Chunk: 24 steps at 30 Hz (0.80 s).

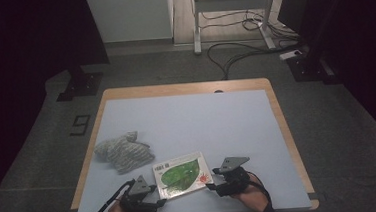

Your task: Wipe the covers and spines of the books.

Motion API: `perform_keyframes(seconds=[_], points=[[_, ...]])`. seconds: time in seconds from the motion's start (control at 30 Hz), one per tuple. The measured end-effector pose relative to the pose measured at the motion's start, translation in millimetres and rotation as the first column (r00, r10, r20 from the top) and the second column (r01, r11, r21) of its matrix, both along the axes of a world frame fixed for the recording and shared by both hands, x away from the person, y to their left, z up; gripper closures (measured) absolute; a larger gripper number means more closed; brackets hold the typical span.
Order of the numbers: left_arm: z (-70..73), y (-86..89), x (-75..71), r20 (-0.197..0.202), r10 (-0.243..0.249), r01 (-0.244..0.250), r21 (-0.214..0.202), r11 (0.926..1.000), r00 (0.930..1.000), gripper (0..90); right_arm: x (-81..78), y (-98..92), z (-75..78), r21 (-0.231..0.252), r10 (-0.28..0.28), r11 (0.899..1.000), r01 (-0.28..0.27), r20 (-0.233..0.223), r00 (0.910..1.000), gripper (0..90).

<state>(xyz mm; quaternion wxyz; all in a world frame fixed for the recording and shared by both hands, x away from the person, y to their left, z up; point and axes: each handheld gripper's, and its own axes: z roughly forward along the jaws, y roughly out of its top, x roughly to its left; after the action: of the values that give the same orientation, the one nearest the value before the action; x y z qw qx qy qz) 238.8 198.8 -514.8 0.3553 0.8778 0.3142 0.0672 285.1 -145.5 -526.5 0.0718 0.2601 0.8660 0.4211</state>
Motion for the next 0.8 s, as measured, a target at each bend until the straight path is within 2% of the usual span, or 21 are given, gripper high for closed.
perform_keyframes(seconds=[0.2,0.3,0.4,0.47,0.53,0.6,0.73,0.8], points=[[6.6,6.9,5.5,-0.001,-0.002,0.002,-0.008,1.0000,1.0000,30.3,2.8,-7.7,3.0,-0.015,-0.029,0.999,0.030,0.018,0.9994,31.0],[12.6,12.8,11.0,-0.006,0.008,-0.009,-0.018,0.9998,0.9999,26.9,6.5,-15.3,5.8,-0.018,-0.066,0.998,0.067,0.024,0.9975,25.8],[18.2,19.2,18.1,-0.006,0.018,-0.018,-0.023,0.9996,0.9998,23.9,10.1,-24.1,7.7,-0.027,-0.120,0.992,0.121,0.044,0.9918,17.1],[21.9,23.0,23.0,-0.006,0.020,-0.020,-0.025,0.9995,0.9998,21.5,13.7,-31.1,7.7,-0.036,-0.144,0.989,0.146,0.048,0.9884,14.3],[25.6,27.2,28.4,-0.010,0.023,-0.023,-0.031,0.9992,0.9997,20.0,17.5,-38.8,7.0,-0.040,-0.179,0.983,0.181,0.051,0.9826,13.1],[28.9,31.8,33.7,-0.012,0.025,-0.025,-0.043,0.9988,0.9996,17.9,21.6,-45.7,5.6,-0.046,-0.212,0.976,0.214,0.036,0.9766,11.0],[36.1,39.3,43.1,0.014,0.048,-0.048,-0.031,0.9984,0.9987,15.3,27.5,-56.5,1.1,-0.082,-0.268,0.959,0.270,0.035,0.9629,0.0],[39.8,42.7,47.4,0.033,0.058,-0.057,-0.029,0.9980,0.9978,14.4,30.0,-60.8,-1.9,-0.099,-0.293,0.950,0.295,0.038,0.9555,0.0]])
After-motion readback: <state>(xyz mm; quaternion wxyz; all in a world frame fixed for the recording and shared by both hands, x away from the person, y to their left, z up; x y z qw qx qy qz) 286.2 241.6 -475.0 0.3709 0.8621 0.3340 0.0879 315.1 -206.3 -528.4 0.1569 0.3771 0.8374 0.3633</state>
